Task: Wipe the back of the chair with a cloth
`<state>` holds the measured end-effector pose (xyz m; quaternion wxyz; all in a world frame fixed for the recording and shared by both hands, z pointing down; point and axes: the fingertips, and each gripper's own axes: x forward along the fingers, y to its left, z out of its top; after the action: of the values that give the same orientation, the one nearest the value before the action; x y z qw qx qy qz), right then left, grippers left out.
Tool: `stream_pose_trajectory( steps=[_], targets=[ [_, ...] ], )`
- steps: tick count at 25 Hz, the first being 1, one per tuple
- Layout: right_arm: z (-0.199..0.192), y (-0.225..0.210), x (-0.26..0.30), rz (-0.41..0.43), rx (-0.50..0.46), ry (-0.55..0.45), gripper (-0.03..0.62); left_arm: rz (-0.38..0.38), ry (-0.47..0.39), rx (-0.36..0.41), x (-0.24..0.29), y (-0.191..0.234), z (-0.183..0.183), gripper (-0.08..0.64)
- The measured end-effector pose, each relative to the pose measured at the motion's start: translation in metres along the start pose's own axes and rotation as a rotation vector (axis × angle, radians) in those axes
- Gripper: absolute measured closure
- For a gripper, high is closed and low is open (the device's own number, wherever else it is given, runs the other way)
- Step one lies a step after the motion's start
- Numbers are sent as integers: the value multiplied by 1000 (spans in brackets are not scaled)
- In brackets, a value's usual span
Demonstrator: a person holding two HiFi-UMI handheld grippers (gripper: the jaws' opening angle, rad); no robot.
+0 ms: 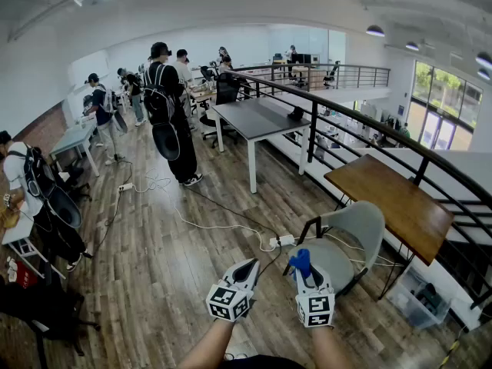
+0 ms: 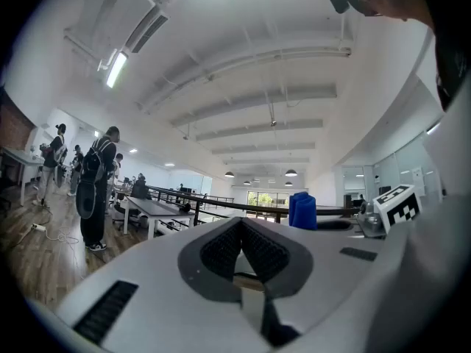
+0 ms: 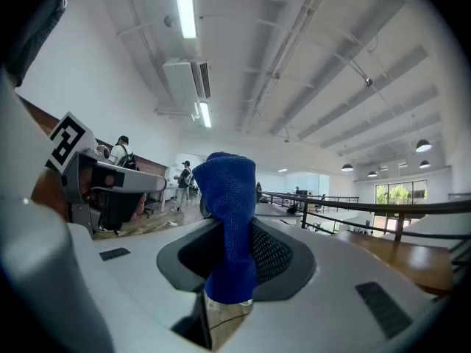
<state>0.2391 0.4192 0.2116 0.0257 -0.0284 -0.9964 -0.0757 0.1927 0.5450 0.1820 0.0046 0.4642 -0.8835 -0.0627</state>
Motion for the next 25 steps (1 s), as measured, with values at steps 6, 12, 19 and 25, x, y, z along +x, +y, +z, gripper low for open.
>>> stream_pose_trajectory(
  steps=[6,12,19,25],
  targets=[
    [2,16,1,6,13,-15,483,-40,11,-2,-6,-7,-5,554],
    [12,29,7,9,-3,-34,483,-42,12,0,-12,3,-4,554],
    [21,41,11,9,88,-91,483,-76,21,-31,-20,17,-8,554],
    [23,65,23,-24,31,-97,482,-96,35,-17,-28,42,-15,554]
  ],
)
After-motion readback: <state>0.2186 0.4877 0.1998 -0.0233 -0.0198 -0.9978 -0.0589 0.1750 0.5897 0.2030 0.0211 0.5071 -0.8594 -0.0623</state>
